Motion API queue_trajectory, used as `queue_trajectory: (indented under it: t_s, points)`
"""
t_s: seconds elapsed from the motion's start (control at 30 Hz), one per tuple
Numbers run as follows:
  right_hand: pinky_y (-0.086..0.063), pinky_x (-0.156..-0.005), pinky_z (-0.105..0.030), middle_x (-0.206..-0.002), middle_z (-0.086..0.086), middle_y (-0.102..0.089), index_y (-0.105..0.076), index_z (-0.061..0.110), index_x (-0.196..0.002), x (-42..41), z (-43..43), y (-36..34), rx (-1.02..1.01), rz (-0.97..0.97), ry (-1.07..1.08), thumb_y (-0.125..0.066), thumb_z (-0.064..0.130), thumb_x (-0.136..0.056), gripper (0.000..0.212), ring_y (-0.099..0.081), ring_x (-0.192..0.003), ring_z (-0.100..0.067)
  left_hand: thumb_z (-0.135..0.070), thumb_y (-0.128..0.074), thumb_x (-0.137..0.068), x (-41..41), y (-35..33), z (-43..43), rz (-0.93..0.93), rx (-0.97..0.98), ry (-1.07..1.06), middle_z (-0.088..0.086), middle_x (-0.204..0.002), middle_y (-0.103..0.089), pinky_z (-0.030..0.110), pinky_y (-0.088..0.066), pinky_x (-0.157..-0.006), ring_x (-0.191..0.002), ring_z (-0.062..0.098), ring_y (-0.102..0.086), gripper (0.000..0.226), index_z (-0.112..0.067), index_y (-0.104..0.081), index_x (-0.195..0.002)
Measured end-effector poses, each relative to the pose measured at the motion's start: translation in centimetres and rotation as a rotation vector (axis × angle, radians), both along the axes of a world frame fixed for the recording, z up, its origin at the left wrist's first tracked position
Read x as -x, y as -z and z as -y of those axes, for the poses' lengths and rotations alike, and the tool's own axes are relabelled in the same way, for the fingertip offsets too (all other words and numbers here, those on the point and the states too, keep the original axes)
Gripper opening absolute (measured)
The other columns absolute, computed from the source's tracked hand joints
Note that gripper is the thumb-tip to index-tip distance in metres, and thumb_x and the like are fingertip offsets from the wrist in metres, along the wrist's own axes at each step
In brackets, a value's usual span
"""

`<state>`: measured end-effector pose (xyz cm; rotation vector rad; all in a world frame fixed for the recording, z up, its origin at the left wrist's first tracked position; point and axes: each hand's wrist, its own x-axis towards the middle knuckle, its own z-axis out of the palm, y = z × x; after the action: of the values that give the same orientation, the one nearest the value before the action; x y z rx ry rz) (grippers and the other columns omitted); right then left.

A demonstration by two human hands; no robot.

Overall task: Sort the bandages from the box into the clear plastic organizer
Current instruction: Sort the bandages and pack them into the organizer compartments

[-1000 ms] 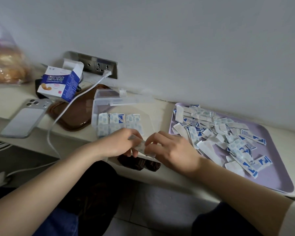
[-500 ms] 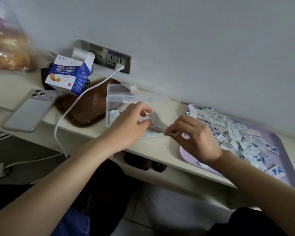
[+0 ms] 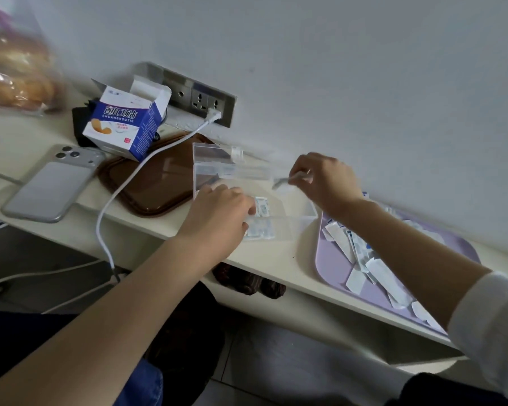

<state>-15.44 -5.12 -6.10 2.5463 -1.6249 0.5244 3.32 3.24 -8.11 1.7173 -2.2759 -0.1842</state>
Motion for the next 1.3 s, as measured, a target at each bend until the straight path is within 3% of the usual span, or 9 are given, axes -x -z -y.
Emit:
queue_trajectory:
  t_s: [0.07, 0.23, 0.37, 0.6, 0.83, 0.93, 1.07, 1.17, 1.3]
  points:
    - [-0.031, -0.064, -0.025, -0.096, 0.006, -0.064, -0.065, 0.022, -0.090, -0.4, 0.4, 0.5, -0.043, -0.137, 0.020, -0.061, 0.028, -0.087, 0.007, -0.060, -0.085, -0.021, -0.021, -0.054, -0.092, 0.1, 0.1, 0.0, 0.004, 0.001, -0.012, -0.004, -0.110, -0.061, 0.028, -0.036, -0.086, -0.103, 0.016, -0.054, 0.022, -0.024, -0.062, -0.112]
    - [-0.035, -0.067, -0.026, -0.101, 0.005, -0.064, -0.063, 0.023, -0.095, -1.4, 1.3, 0.7, -0.068, -0.228, 0.038, -0.058, 0.030, -0.089, 0.010, -0.061, -0.090, -0.021, -0.015, -0.052, -0.092, 0.1, 0.1, -0.1, -0.004, 0.036, -0.045, -0.004, -0.103, -0.062, 0.026, -0.030, -0.074, -0.096, 0.018, -0.055, 0.015, -0.024, -0.060, -0.100]
    - [-0.035, -0.071, -0.025, -0.104, 0.006, -0.065, -0.063, 0.028, -0.095, -1.6, 1.2, 1.1, -0.257, -0.449, 0.003, -0.060, 0.032, -0.087, 0.010, -0.060, -0.095, -0.020, -0.012, -0.051, -0.092, 0.1, 0.1, -0.4, -0.003, 0.057, -0.052, -0.004, -0.100, -0.061, 0.025, -0.029, -0.070, -0.094, 0.017, -0.054, 0.014, -0.024, -0.056, -0.097]
    - [-0.037, -0.061, -0.023, -0.091, 0.000, -0.067, -0.068, 0.017, -0.089, -3.5, 2.4, 0.6, -0.639, -0.657, -0.042, -0.072, 0.018, -0.074, 0.015, -0.057, -0.079, -0.019, -0.013, -0.051, -0.093, 0.1, 0.2, -0.2, -0.006, 0.080, -0.050, -0.004, -0.099, -0.060, 0.022, -0.032, -0.068, -0.093, 0.014, -0.055, 0.012, -0.021, -0.057, -0.100]
    - [-0.037, -0.069, -0.024, -0.095, 0.001, -0.062, -0.065, 0.018, -0.104, -3.7, 2.8, 1.4, -0.557, -0.681, -0.090, -0.068, 0.015, -0.081, 0.023, -0.052, -0.079, -0.018, -0.013, -0.051, -0.093, 0.0, 0.3, 0.0, -0.041, 0.055, -0.048, -0.006, -0.100, -0.060, 0.022, -0.032, -0.069, -0.090, 0.013, -0.053, 0.014, -0.024, -0.057, -0.100]
    - [-0.036, -0.069, -0.024, -0.096, 0.004, -0.063, -0.065, 0.021, -0.103, -3.6, 2.6, 1.7, -0.579, -0.752, -0.120, -0.066, 0.016, -0.083, 0.021, -0.053, -0.080, -0.020, -0.015, -0.052, -0.093, 0.0, 0.3, 0.1, -0.041, 0.050, -0.051, -0.006, -0.101, -0.059, 0.022, -0.030, -0.068, -0.084, 0.011, -0.048, 0.012, -0.024, -0.056, -0.099]
    - [-0.043, -0.074, -0.026, -0.106, 0.003, -0.066, -0.064, 0.020, -0.103, -3.6, 2.8, 1.7, -0.708, -0.768, -0.143, -0.064, 0.012, -0.083, 0.021, -0.059, -0.092, -0.021, -0.018, -0.053, -0.093, 0.2, 0.2, 0.1, -0.016, 0.049, -0.051, -0.005, -0.100, -0.059, 0.022, -0.032, -0.067, -0.089, 0.013, -0.054, 0.007, -0.023, -0.055, -0.098]
    - [-0.040, -0.078, -0.025, -0.114, 0.001, -0.062, -0.061, 0.021, -0.115, -3.7, 2.8, 1.3, -0.765, -0.752, -0.161, -0.050, 0.006, -0.091, 0.030, -0.053, -0.091, -0.019, -0.016, -0.053, -0.093, 0.1, 0.4, 0.2, -0.015, 0.043, -0.044, -0.006, -0.099, -0.058, 0.022, -0.034, -0.067, -0.090, 0.013, -0.055, 0.009, -0.024, -0.053, -0.097]
    - [-0.035, -0.079, -0.025, -0.102, 0.004, -0.052, -0.056, 0.023, -0.123, -3.7, 2.7, 1.1, -0.754, -0.766, -0.159, -0.039, 0.005, -0.094, 0.039, -0.047, -0.091, -0.019, -0.013, -0.052, -0.092, 0.1, 0.7, 0.3, -0.032, 0.044, -0.049, -0.007, -0.098, -0.058, 0.022, -0.035, -0.066, -0.091, 0.013, -0.055, 0.012, -0.024, -0.053, -0.097]
